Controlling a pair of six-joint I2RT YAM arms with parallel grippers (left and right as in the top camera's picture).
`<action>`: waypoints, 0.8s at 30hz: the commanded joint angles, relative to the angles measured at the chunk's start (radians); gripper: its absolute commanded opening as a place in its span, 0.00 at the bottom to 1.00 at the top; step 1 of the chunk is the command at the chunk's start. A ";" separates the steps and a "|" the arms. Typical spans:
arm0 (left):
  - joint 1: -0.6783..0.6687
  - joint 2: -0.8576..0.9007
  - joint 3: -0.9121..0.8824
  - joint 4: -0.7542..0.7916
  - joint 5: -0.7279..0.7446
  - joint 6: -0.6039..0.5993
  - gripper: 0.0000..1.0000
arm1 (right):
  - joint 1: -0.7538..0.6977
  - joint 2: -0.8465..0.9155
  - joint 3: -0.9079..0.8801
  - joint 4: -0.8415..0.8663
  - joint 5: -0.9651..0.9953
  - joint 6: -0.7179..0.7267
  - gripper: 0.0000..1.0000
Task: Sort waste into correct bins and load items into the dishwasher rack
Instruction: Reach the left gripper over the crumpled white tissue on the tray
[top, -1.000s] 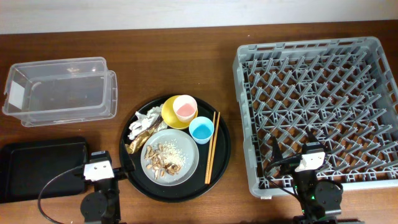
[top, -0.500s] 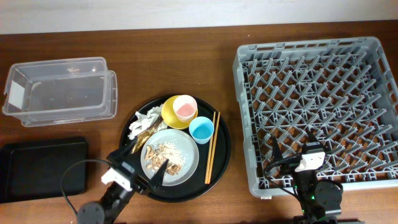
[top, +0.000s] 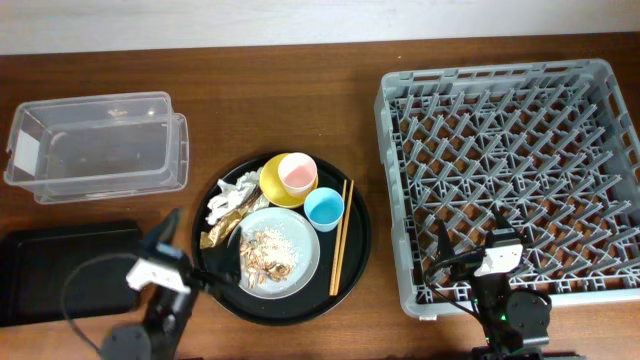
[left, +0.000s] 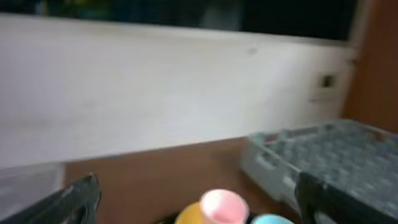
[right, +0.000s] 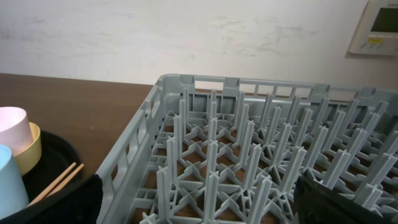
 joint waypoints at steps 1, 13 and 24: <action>0.002 0.272 0.262 -0.204 -0.111 0.070 0.99 | -0.004 -0.007 -0.007 -0.004 0.012 -0.007 0.98; -0.007 0.803 0.800 -0.512 0.208 0.103 0.99 | -0.003 -0.007 -0.007 -0.004 0.012 -0.007 0.98; -0.111 1.215 1.187 -1.075 -0.127 0.103 0.99 | -0.004 -0.007 -0.007 -0.004 0.012 -0.006 0.98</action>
